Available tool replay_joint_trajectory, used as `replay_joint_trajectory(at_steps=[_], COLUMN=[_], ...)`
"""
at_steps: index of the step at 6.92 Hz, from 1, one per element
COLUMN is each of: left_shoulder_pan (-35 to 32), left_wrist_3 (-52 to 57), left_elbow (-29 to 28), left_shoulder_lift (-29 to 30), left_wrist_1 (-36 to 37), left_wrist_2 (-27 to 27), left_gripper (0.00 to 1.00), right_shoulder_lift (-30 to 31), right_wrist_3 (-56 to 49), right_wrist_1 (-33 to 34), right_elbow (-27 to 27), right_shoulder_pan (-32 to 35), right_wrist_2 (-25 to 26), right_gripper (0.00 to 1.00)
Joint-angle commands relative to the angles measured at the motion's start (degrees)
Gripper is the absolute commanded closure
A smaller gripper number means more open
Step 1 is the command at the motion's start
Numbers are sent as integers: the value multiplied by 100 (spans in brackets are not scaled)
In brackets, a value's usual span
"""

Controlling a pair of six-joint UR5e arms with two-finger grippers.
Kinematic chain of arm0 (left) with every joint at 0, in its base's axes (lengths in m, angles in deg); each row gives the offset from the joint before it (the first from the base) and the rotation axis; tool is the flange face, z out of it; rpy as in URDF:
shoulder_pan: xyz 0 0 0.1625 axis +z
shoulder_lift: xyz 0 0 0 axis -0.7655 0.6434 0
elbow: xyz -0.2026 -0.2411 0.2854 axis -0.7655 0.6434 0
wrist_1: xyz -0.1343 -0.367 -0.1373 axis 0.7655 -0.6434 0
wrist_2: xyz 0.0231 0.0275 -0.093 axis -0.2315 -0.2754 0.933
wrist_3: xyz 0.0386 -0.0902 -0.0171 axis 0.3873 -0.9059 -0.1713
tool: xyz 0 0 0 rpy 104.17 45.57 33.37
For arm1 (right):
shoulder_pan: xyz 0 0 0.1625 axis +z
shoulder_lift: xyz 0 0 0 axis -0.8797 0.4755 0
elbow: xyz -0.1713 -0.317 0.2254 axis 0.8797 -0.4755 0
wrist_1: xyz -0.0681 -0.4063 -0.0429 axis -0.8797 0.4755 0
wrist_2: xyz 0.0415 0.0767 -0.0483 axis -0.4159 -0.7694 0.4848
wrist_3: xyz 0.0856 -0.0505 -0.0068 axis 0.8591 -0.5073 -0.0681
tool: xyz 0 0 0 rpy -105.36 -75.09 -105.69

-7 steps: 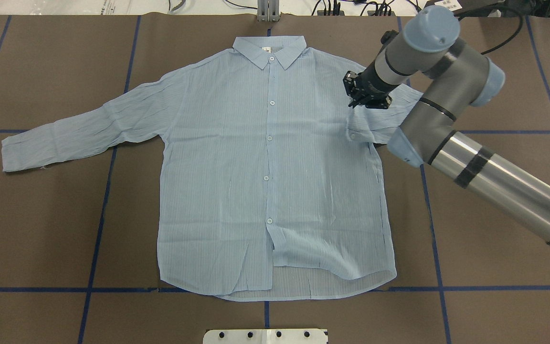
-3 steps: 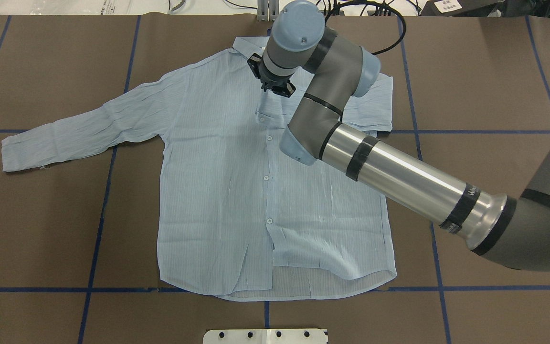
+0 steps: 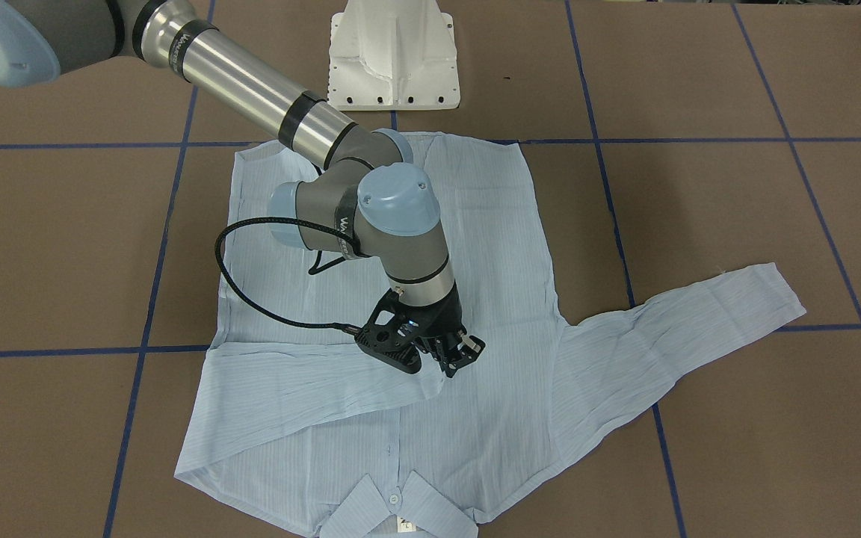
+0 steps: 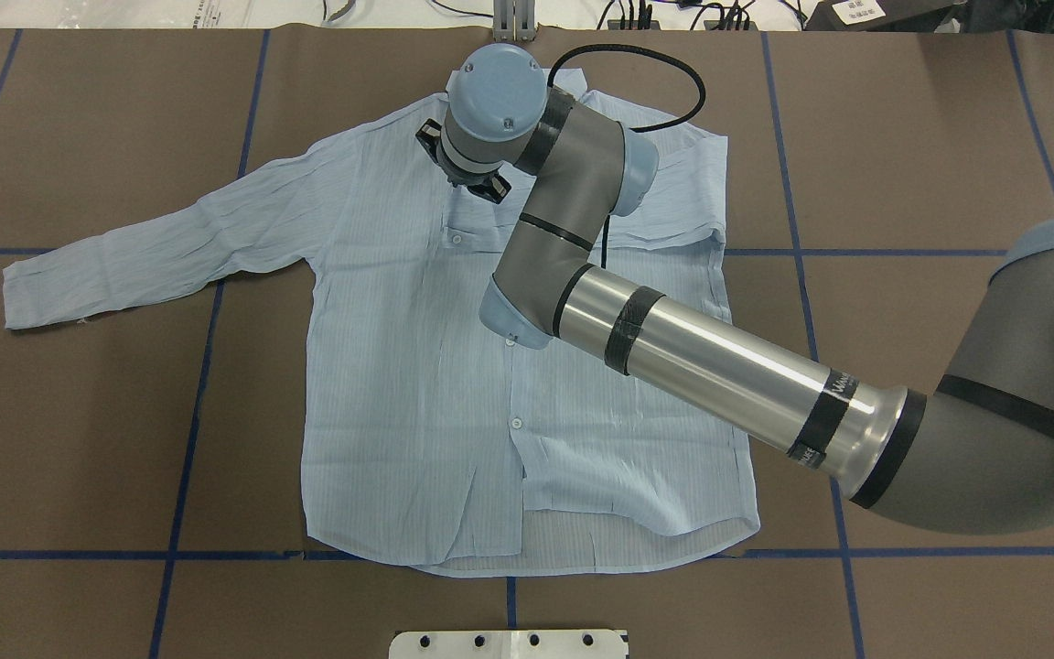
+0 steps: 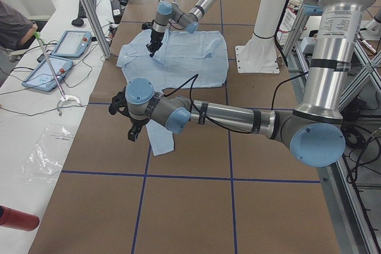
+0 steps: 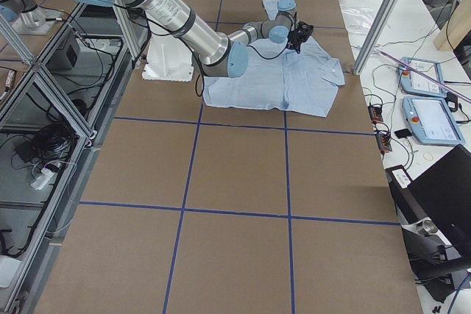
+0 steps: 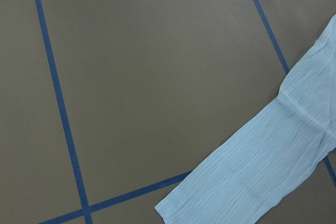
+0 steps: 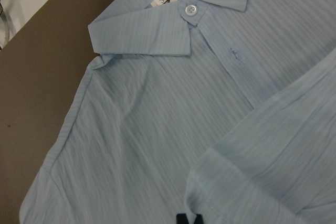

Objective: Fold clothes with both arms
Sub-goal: 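Carry the sleeve with the right gripper across the shirt toward the collar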

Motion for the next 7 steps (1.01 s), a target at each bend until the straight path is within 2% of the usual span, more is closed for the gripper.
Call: replay_joint_trajectory(at_steps=[1, 2, 3, 5, 7], left_shoulder_pan=[3, 12, 47, 196, 720], left_wrist_3=[-2, -2, -10, -89, -840], left_elbow=[9, 18, 18, 36, 18], left_shoulder_lift=[-19, -10, -19, 42, 113], left_wrist_1=[-5, -5, -5, -5, -380], left_wrist_2=[3, -6, 3, 3, -67], left_gripper=[1, 1, 1, 1, 1], right_shoulder_lift=[-137, -173, -182, -304, -270], right_wrist_3=[125, 125, 125, 134, 195], right_wrist_1=[-30, -30, -30, -30, -21], right_elbow=[-137, -164, -173, -173, -51], right_shoulder_pan=[-186, -231, -257, -319, -354], right_wrist_2=[318, 355, 434, 479, 487], right_gripper=[42, 26, 2, 1, 1])
